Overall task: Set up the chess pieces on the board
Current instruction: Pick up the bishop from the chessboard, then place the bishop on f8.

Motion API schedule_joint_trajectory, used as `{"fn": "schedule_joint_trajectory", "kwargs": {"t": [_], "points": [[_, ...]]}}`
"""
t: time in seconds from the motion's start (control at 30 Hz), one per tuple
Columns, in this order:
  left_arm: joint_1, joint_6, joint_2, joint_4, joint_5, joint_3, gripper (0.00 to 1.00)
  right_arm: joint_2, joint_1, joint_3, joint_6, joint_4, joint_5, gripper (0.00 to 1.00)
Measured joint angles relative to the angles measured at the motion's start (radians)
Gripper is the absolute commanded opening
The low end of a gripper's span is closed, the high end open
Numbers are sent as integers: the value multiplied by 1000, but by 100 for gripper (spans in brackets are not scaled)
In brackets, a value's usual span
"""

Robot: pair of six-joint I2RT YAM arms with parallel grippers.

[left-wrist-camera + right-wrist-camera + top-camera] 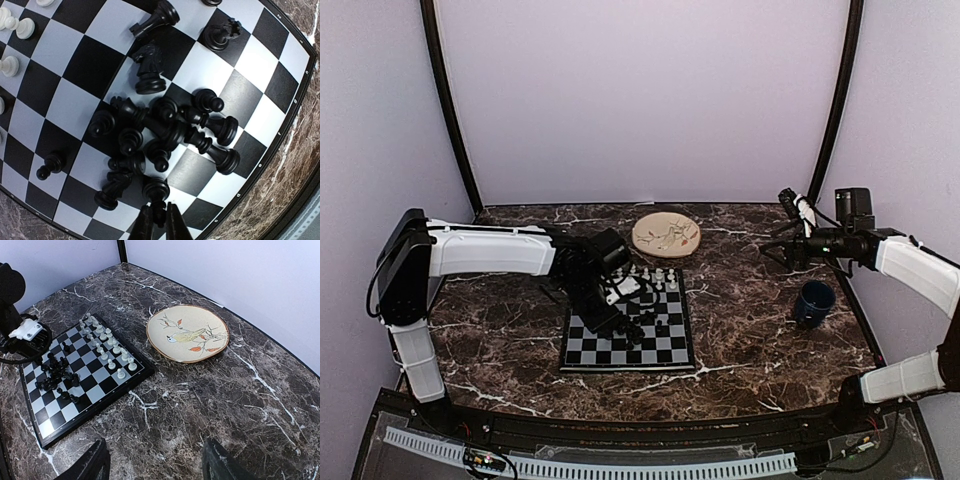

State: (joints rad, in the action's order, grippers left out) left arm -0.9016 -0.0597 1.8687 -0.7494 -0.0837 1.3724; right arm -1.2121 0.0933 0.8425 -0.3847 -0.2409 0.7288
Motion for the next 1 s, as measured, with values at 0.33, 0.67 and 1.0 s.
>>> {"fn": "schedule_joint_trajectory", "kwargs": {"t": [0.33,0.67,1.0], "points": [[-22,0,-121,-62,-19,-10,0,0,0,0,-3,-3,0,63],[-75,1,-180,-92,-40,-67,0,-3,0,0,-14,-18,-4,63],[-96,-9,-133,-91,-39,-67,0,-9,0,0,-27,-23,-8,63]]}}
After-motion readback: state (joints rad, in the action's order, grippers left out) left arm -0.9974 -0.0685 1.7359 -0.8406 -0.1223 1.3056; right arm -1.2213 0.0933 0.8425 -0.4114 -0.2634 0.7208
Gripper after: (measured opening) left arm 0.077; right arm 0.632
